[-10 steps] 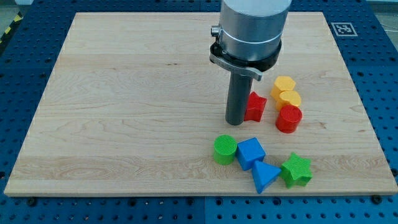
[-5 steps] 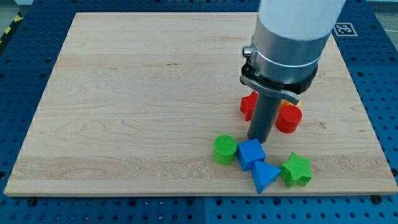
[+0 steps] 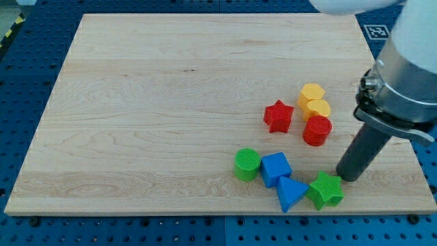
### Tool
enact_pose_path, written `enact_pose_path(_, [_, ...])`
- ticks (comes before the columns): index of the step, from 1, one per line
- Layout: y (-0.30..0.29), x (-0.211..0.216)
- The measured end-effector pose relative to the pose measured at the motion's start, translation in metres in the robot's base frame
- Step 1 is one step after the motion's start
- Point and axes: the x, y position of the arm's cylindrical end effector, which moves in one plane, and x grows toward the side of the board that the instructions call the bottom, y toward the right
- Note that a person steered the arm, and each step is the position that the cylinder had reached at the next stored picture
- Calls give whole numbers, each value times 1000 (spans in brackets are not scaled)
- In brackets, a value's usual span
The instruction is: Push the green star below into the red star
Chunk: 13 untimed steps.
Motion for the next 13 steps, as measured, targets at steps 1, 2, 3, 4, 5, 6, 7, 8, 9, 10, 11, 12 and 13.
enact_pose_path(1, [19, 6])
enact_pose_path(2, [19, 36])
enact_pose_path(3, [18, 44])
enact_pose_path(4, [-15, 44])
enact_pose_path(5, [-59, 44])
enact_pose_path(6, [-69, 44])
enact_pose_path(7, [-79, 41])
enact_pose_path(8, [-88, 28])
enact_pose_path(9, [-109, 15])
enact_pose_path(10, [-106, 15])
enact_pose_path(11, [-96, 15])
enact_pose_path(12, [-90, 15])
enact_pose_path(13, [-89, 15])
